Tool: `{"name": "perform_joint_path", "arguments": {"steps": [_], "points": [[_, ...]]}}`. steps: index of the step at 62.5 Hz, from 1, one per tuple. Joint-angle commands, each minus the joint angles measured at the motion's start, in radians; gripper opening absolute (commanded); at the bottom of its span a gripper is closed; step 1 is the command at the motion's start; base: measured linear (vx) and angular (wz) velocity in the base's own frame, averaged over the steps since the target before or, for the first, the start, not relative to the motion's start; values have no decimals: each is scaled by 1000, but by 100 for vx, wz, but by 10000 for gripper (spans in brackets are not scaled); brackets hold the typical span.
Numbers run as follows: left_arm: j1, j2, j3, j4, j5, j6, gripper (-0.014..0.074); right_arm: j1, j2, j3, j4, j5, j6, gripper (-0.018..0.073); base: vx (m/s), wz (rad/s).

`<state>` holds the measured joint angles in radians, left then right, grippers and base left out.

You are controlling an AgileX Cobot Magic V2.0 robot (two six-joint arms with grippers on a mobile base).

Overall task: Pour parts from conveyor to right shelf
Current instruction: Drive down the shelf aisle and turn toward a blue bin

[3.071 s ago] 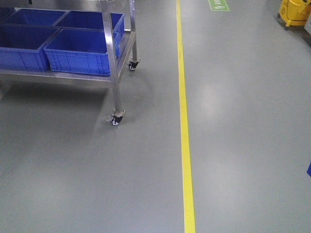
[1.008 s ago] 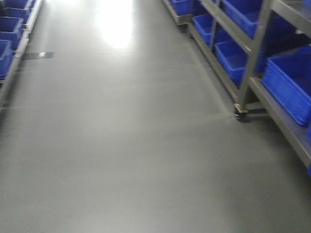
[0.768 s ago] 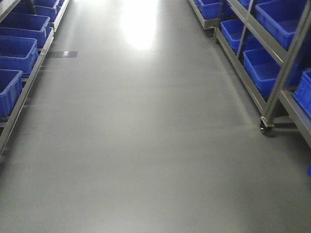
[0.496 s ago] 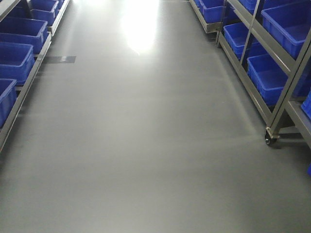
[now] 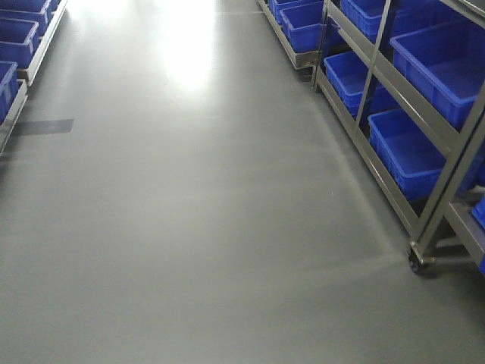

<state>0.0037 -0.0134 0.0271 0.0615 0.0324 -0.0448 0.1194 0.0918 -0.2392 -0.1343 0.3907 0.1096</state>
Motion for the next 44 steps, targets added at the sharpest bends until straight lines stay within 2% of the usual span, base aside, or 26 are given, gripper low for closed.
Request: {"name": "perform_joint_path", "arguments": {"steps": [1, 20, 44], "points": [[2, -12, 30, -2, -73, -8, -6, -6, 12, -29, -14, -85, -7, -9, 67, -13], [2, -12, 30, -2, -73, -8, -6, -5, 12, -29, -14, -86, -7, -9, 72, 0], [2, -12, 30, -2, -73, -8, -6, -5, 12, -29, -14, -86, -7, -9, 78, 21]]}}
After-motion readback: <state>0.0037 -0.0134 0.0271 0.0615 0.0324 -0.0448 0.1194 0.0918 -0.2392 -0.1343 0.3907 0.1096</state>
